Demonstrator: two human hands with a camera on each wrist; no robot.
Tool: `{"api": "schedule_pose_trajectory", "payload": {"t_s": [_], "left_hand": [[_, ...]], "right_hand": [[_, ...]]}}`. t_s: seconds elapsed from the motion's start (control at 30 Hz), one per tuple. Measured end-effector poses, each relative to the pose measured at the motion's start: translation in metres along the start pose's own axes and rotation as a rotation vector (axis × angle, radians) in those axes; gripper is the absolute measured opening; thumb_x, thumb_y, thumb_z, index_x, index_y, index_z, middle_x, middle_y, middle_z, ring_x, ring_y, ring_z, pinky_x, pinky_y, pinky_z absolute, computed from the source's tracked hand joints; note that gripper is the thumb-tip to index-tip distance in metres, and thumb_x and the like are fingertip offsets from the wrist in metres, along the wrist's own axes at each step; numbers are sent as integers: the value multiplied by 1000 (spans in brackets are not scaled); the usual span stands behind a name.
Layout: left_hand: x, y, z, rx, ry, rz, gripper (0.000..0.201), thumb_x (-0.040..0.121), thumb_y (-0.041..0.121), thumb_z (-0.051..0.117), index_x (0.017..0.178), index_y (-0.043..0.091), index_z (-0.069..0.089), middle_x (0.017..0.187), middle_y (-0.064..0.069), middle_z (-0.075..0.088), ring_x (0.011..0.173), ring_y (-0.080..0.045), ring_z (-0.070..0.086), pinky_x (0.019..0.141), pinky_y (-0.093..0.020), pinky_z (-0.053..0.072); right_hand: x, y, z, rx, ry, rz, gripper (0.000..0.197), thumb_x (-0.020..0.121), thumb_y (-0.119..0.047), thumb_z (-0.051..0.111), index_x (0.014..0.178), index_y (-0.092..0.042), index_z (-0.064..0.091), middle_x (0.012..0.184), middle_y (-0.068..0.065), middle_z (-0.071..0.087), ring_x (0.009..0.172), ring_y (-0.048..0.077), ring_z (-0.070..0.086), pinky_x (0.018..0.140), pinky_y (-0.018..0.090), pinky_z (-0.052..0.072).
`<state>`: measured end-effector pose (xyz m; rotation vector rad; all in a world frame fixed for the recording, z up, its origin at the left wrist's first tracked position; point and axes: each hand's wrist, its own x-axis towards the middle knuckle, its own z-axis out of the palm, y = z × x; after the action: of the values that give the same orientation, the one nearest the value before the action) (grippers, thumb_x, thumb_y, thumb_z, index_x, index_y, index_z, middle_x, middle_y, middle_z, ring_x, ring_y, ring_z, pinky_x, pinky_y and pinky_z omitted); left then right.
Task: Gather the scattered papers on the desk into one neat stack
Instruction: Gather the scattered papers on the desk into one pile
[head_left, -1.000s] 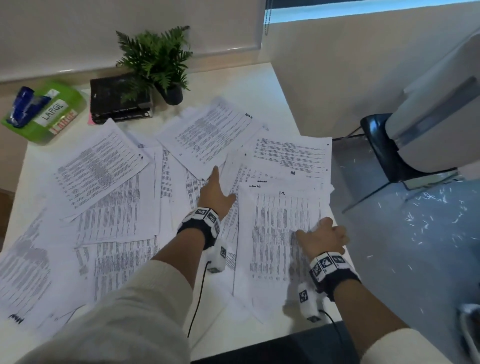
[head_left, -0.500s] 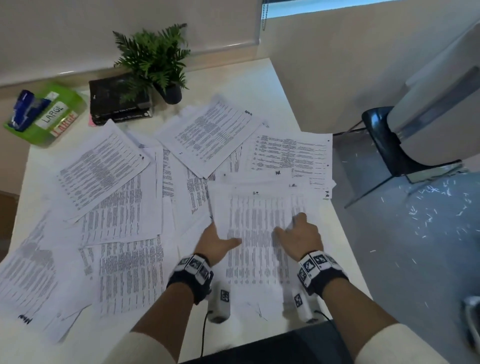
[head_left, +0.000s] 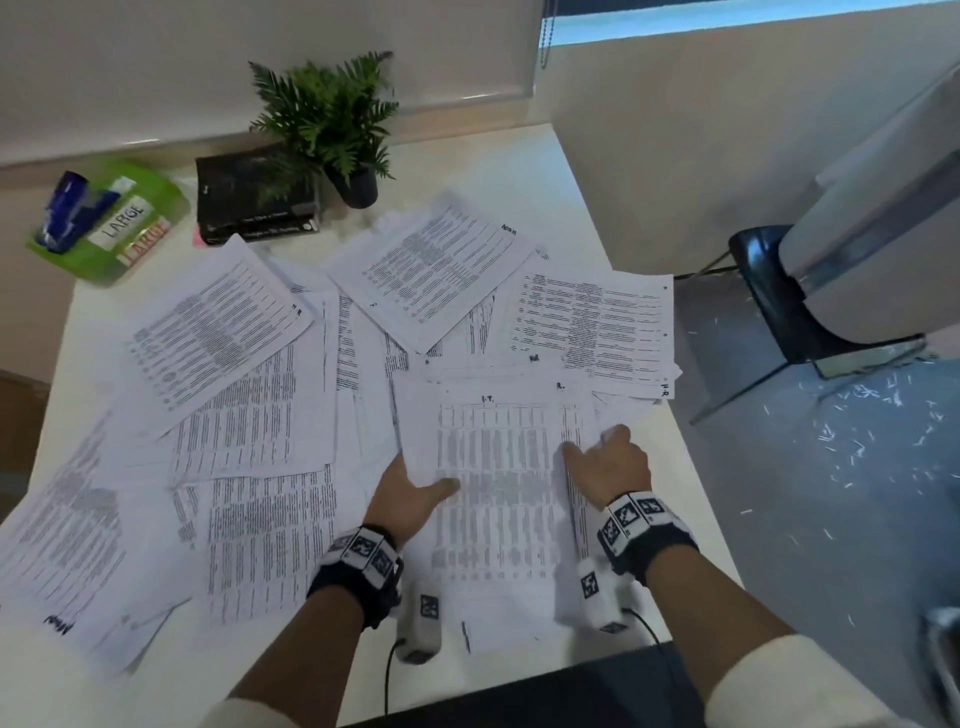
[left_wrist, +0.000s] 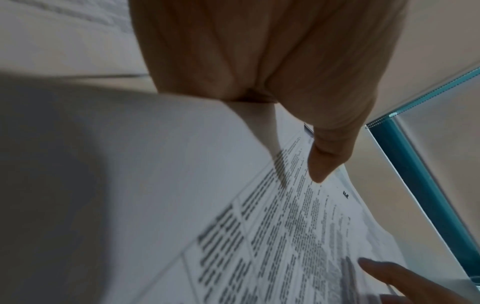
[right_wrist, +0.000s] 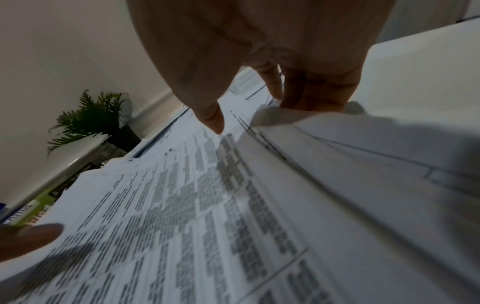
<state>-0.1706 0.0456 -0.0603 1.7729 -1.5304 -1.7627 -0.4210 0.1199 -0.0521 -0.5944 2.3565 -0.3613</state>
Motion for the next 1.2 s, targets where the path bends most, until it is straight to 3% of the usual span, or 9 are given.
{"api": "schedule_pose_trajectory", "payload": {"t_s": [0.23, 0.37, 0.47, 0.57, 0.67, 0.83, 0.93, 1.03, 1.2], "left_hand": [[-9, 17, 41, -26, -140, 45, 54, 84, 16, 76, 127, 31, 48, 123, 13, 62, 118, -12, 60, 98, -28, 45], [-13, 22, 53, 317, -203, 51, 59, 83, 40, 70, 134, 25, 44, 127, 9, 59, 113, -14, 58, 98, -29, 46], [-15, 28, 41, 678, 44, 110, 38, 84, 47, 60, 106, 17, 53, 104, -2, 59, 99, -24, 58, 84, -35, 50], [-5, 25, 18, 889, 251, 94, 52, 85, 46, 55, 128, 19, 51, 132, -9, 45, 123, -32, 42, 100, -45, 41], [8, 19, -1, 873, 242, 26, 78, 83, 52, 59, 149, 24, 28, 154, -10, 26, 140, -34, 26, 109, -51, 31], [15, 18, -10, 926, 286, -3, 84, 80, 49, 65, 150, 26, 23, 148, -14, 29, 136, -36, 29, 107, -52, 33], [7, 19, -6, 981, 351, 39, 78, 81, 44, 63, 148, 26, 28, 149, -16, 24, 136, -38, 24, 108, -51, 29], [-3, 18, 11, 889, 265, 108, 65, 89, 42, 54, 145, 17, 33, 137, -15, 41, 124, -32, 41, 99, -43, 40], [-9, 24, 39, 510, 225, -48, 80, 90, 45, 57, 153, 12, 20, 143, -18, 42, 134, -34, 40, 109, -45, 40]], "right_hand": [[-1, 3, 6, -101, 20, 9, 67, 79, -63, 53, 122, -12, 49, 118, 14, 56, 108, 35, 56, 94, 49, 48], [3, 14, -8, -105, 53, 31, 64, 83, -64, 52, 120, -12, 51, 123, 17, 51, 114, 38, 49, 97, 52, 44], [8, 26, -20, -105, 65, 0, 70, 82, -62, 57, 129, -11, 49, 130, 17, 51, 119, 37, 48, 98, 48, 42], [9, 32, -24, -64, 34, -62, 71, 81, -58, 66, 128, -8, 50, 123, 13, 59, 112, 33, 57, 92, 39, 46], [5, 31, -20, -36, 6, -49, 60, 75, -58, 74, 110, -13, 53, 100, 4, 59, 90, 24, 58, 78, 31, 46], [1, 34, -9, -7, -13, -64, 43, 75, -49, 79, 74, -14, 54, 70, 1, 60, 63, 16, 55, 55, 25, 38], [-2, 34, -10, 52, -5, -110, 34, 81, -35, 78, 75, -11, 54, 76, 6, 63, 65, 15, 52, 56, 23, 35], [-3, 30, -9, 55, -24, -138, 32, 79, -33, 79, 77, -11, 56, 82, 10, 66, 68, 17, 54, 57, 23, 38], [-9, 17, -3, -63, -7, -125, 39, 70, -51, 79, 80, -23, 52, 95, 3, 55, 93, 25, 52, 85, 38, 47]]}}
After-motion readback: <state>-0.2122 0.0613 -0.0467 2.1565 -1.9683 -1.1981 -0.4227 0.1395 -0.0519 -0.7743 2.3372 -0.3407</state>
